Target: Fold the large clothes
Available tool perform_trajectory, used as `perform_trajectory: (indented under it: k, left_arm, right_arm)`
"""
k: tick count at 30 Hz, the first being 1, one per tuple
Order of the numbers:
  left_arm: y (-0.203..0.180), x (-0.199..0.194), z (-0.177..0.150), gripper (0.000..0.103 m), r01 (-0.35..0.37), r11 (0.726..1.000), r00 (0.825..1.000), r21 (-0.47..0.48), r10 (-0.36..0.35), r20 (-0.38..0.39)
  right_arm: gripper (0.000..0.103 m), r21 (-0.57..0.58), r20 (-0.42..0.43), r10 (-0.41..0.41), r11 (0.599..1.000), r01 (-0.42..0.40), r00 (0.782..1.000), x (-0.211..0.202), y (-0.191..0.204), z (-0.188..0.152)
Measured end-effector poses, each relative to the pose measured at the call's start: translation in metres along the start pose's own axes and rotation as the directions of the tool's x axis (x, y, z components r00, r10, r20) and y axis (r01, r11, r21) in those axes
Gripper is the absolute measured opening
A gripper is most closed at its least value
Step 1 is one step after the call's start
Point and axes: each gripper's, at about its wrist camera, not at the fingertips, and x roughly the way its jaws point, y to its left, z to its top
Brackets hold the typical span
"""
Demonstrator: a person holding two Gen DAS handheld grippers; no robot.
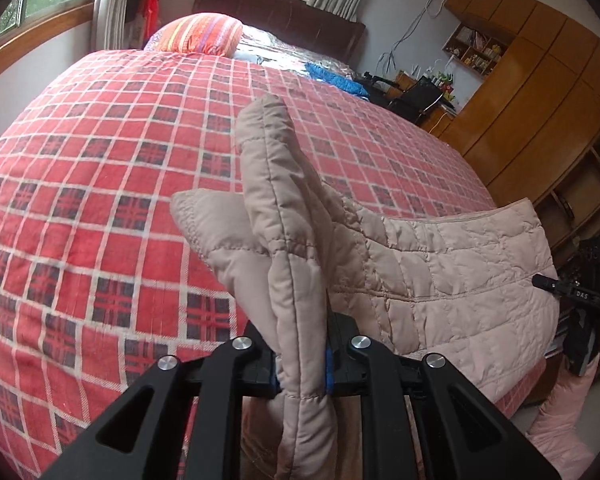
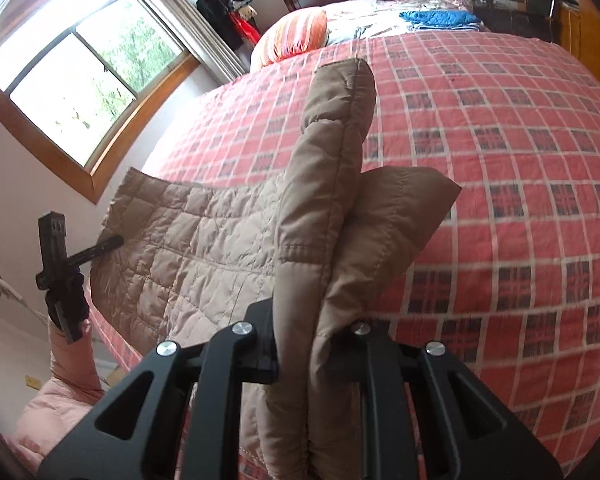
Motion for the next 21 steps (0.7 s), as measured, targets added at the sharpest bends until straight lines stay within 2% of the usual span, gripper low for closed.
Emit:
perform_trajectory:
  k: [4,8,12,21]
  left_arm:
    - [0.008,0.011,-0.019,0.017,-0.045,0.999,0.999,0.009,0.045,-0.001]
    - [0.015,0.025,-0.030,0.018,-0.094,0.995,0.996,0.023,0.094,-0.002]
    - [0.027,0.044,-0.039,0.024,-0.117,0.993,0.993,0.012,0.117,-0.033]
    - [0.016,0.052,-0.056,0.032,-0.185,0.980,0.983,0.070,0.185,0.005]
  right_arm:
    - [0.015,0.017,-0.019,-0.021,1.000,0.021,1.000,0.016,-0.005,-0.007]
    - [0.016,0.080,-0.046,-0.012,0.997,0.016,0.999,0.036,-0.027,-0.006]
    - [0.018,0.140,-0.095,-0.021,0.990,0.034,0.995,0.059,-0.048,-0.015]
    - [0.026,0.189,-0.135,-0.017,0.981,0.043,0.991,0.090,-0.066,-0.032]
